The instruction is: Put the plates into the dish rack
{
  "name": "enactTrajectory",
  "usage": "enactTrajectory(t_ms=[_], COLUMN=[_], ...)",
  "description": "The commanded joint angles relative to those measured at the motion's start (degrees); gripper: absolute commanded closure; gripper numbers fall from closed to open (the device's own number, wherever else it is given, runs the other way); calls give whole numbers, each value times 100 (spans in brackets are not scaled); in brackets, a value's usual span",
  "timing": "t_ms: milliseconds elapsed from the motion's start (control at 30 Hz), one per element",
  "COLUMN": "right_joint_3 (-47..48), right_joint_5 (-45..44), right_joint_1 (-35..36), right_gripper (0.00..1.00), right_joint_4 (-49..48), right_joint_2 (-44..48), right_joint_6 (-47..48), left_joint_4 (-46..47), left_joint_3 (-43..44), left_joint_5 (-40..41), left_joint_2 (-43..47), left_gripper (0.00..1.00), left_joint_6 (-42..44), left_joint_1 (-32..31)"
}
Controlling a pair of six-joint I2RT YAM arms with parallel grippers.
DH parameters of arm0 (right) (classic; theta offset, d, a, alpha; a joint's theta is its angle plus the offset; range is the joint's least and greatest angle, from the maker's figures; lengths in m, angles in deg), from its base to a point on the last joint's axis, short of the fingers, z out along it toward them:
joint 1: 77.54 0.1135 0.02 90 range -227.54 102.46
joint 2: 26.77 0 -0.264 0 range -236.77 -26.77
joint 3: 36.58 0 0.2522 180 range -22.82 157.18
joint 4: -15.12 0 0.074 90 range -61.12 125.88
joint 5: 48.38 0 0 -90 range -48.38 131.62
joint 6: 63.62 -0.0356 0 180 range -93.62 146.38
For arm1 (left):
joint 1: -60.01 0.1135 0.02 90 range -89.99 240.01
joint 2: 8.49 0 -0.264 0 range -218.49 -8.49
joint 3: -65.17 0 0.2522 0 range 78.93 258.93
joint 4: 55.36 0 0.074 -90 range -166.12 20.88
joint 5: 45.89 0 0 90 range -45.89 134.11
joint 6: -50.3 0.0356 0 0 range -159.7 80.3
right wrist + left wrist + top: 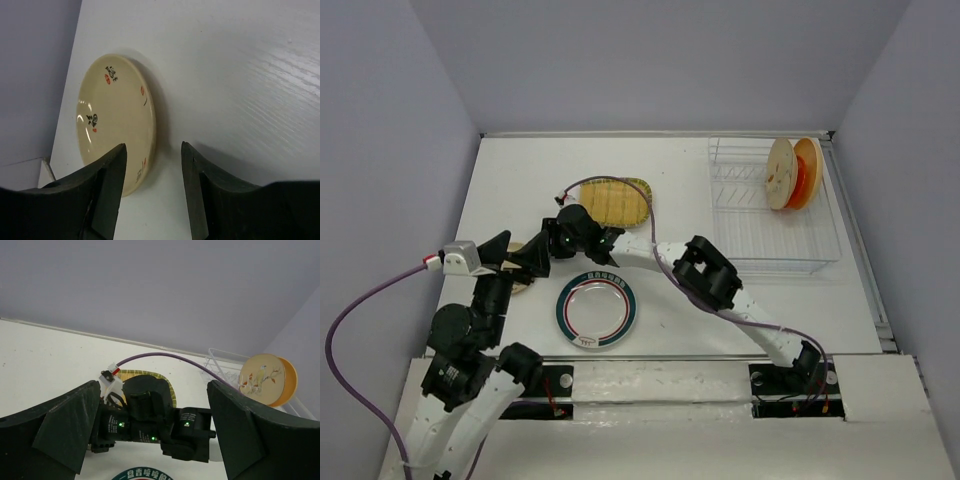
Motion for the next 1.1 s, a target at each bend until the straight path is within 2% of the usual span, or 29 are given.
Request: enactTrajectory(t_ms=[0,333,400,500,600,800,867,967,1000,1067], right_joint_3=[861,1328,1328,1214,1099,722,398,-986,-993,-2035], right_joint_5=[211,712,703,581,405,-350,-692,-1902,-2142,-2582], right_joint_1=[113,113,113,113,113,113,113,-132,-229,-624], right_gripper=[48,58,66,92,93,93,93,93,93,93], right_joint_4=[466,440,431,352,229,-158,-158,-167,-167,-158], right_joint_2=[-372,-936,-918,-813,-629,179,583,2064,2427,3148], right_joint_6=[-368,-878,-869,-834,-659,219,790,1590,1739,2205], left_joint_4=[405,405,405,405,405,353,335,344,335,344], left_joint_3=[-37,-64,-72,-72,-72,-72,-64,-72,-72,-72], left_joint_5=[-49,153,162,197,232,285,268,127,83,-31], left_joint_2=[198,435,435,462,453,435,409,365,339,295], left_gripper=[1,1,1,1,1,1,1,1,1,1], left_joint_6=[-41,47,56,64,73,82,82,82,91,91], left_joint_1=[-54,-203,-221,-221,-230,-239,-239,-256,-274,-291])
